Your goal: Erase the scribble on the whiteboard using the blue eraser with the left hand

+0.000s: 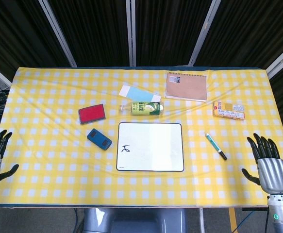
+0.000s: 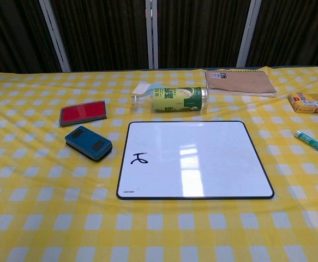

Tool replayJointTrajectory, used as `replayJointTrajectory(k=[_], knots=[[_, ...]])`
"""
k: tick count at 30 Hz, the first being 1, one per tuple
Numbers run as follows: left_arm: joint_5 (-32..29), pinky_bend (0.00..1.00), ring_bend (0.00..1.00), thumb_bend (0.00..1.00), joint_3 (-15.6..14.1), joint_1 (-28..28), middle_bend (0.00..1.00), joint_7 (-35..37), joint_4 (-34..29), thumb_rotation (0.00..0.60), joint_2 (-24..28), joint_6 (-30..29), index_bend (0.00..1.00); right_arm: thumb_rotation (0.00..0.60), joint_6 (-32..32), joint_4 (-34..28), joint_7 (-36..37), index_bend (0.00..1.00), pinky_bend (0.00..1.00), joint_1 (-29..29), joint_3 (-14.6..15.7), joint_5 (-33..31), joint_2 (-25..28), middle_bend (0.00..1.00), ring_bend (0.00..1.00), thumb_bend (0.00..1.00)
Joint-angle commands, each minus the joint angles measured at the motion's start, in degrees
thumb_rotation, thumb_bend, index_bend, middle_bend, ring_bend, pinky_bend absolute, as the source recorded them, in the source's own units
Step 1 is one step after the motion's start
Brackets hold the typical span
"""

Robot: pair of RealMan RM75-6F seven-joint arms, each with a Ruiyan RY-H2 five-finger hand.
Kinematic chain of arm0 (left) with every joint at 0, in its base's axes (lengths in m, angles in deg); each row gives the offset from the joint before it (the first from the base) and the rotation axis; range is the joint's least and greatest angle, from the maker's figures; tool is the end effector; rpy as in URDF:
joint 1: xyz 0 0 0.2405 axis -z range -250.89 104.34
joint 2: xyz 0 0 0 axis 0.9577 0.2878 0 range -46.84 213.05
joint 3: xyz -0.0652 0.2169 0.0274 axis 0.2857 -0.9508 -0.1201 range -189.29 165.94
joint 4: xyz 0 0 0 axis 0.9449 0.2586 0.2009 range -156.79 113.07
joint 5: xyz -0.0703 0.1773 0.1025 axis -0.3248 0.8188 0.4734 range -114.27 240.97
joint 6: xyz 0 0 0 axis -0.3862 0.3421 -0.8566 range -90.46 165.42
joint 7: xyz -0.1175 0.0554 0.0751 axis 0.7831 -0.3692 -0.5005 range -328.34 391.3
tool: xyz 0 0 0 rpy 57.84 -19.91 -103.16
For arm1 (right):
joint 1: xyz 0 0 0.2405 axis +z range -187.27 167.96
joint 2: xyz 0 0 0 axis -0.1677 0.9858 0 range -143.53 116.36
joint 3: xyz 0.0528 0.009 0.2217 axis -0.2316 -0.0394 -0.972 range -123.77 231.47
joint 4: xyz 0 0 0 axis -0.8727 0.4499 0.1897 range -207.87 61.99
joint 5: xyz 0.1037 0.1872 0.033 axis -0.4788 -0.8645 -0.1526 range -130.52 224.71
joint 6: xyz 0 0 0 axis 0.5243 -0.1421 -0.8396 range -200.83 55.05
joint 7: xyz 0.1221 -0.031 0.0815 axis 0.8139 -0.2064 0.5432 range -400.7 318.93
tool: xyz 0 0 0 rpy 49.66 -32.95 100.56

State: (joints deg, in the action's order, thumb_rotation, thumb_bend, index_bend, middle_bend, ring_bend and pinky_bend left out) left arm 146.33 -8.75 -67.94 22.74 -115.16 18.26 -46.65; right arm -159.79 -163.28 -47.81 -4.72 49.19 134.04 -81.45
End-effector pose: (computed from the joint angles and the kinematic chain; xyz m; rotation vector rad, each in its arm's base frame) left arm -0.2902 0.1876 0.1362 -1.3976 -0.8402 -0.7851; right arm -0.2818 -0.1923 0.1327 1.3887 -0.7829 0.8862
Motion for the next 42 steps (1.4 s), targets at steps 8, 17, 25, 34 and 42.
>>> replayJointTrajectory(k=[8, 17, 25, 34, 42], knots=[[0.6, 0.0, 0.0, 0.22, -0.2, 0.4, 0.0, -0.3, 0.4, 0.6, -0.5, 0.3, 0.0, 0.6, -0.4, -0.4, 1.3, 0.03, 0.0, -0.4, -0.2, -0.5, 0.8, 0.0, 0.0, 0.08], [1.2, 0.0, 0.0, 0.22, -0.1, 1.5, 0.0, -0.3, 1.2, 0.6, -1.2, 1.5, 0.0, 0.6, 0.1, -0.1, 1.2, 0.05, 0.0, -0.5, 0.1, -0.9, 0.8, 0.0, 0.0, 0.08], [2.6, 0.02, 0.0, 0.22, 1.7, 6.0, 0.0, -1.4, 1.4, 0.6, -0.1, 5.4, 0.0, 0.6, 0.4, 0.6, 2.3, 0.07, 0.0, -0.5, -0.4, -1.8, 0.8, 0.0, 0.0, 0.08], [-2.0, 0.11, 0.03, 0.22, 4.5, 19.8, 0.0, -4.6, 2.3, 0.6, 2.7, 26.7, 0.05, 0.6, 1.0, 1.7, 6.3, 0.08, 0.0, -0.2, -1.4, -3.0, 1.0, 0.0, 0.0, 0.08], [-6.4, 0.15, 0.1, 0.22, 5.3, 27.5, 0.01, -9.0, 5.7, 0.6, 0.1, 36.9, 0.15, 0.6, 2.2, 2.4, 8.2, 0.09, 0.0, 0.2, -1.7, -4.0, 0.9, 0.0, 0.0, 0.08]])
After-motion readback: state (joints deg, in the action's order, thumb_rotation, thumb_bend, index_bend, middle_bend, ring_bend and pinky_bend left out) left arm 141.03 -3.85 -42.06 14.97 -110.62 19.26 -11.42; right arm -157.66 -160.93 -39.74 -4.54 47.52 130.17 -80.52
